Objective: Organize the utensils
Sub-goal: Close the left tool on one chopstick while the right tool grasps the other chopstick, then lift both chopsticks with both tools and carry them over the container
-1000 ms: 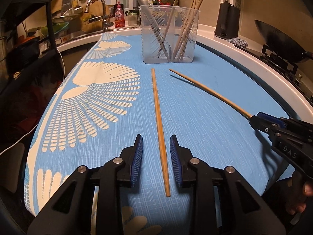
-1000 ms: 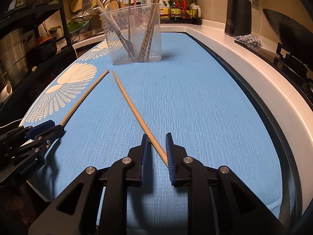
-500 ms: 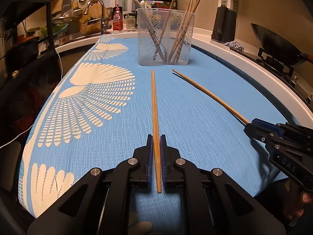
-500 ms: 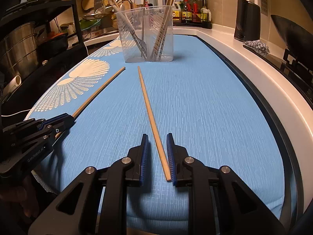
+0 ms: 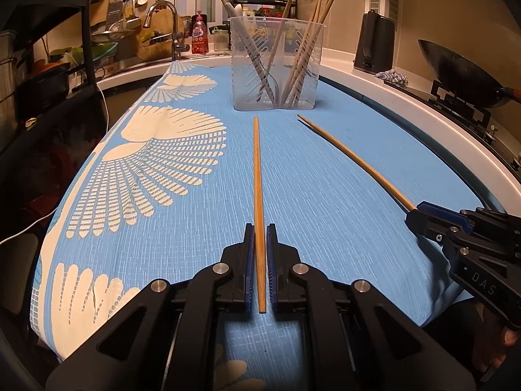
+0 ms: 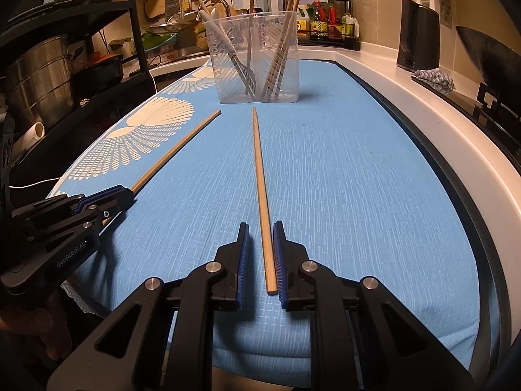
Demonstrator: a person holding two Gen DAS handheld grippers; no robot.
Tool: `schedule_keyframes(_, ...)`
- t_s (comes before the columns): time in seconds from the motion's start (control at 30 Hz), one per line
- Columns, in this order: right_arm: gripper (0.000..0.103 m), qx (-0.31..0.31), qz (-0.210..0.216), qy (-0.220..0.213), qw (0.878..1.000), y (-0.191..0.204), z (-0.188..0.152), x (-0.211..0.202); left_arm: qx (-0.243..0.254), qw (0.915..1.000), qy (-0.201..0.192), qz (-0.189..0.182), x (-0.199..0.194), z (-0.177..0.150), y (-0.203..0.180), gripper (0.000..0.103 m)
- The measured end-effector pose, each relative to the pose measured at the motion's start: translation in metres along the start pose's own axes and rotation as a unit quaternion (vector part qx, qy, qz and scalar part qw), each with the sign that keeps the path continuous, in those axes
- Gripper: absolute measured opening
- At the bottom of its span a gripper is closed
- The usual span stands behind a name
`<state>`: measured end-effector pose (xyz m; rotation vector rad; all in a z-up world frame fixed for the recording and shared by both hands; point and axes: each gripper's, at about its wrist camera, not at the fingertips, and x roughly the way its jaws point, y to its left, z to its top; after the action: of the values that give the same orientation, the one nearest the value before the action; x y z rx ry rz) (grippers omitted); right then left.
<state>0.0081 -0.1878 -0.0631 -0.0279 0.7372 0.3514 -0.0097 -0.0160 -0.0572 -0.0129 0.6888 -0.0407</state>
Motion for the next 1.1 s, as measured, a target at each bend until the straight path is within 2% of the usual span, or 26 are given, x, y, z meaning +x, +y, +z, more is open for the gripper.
schedule_keyframes(0.23, 0.008, 0.002, 0.005, 0.0, 1.0, 0.005, 0.0, 0.001, -0.003, 1.0, -0.001, 0.0, -0.001, 0.0, 0.0, 0.008)
schedule_keyframes(0.47, 0.006, 0.004, 0.006, 0.0, 1.0, 0.007, 0.001, -0.001, -0.007, 1.0, 0.001, -0.001, -0.002, 0.001, 0.002, 0.007)
schedule_keyframes(0.63, 0.006, -0.003, 0.001, -0.017, 1.0, 0.01, 0.009, -0.015, -0.005, 1.0, -0.004, -0.001, -0.006, 0.004, 0.0, 0.007)
schedule_keyframes(0.87, 0.006, -0.006, -0.008, -0.044, 0.999, 0.007, 0.026, -0.043, -0.001, 0.9992, -0.041, 0.001, -0.029, 0.019, -0.002, 0.007)
schedule_keyframes(1.1, 0.006, -0.015, -0.011, -0.079, 0.997, 0.005, 0.058, -0.073, 0.002, 0.9953, -0.097, 0.008, -0.058, 0.051, 0.0, 0.007)
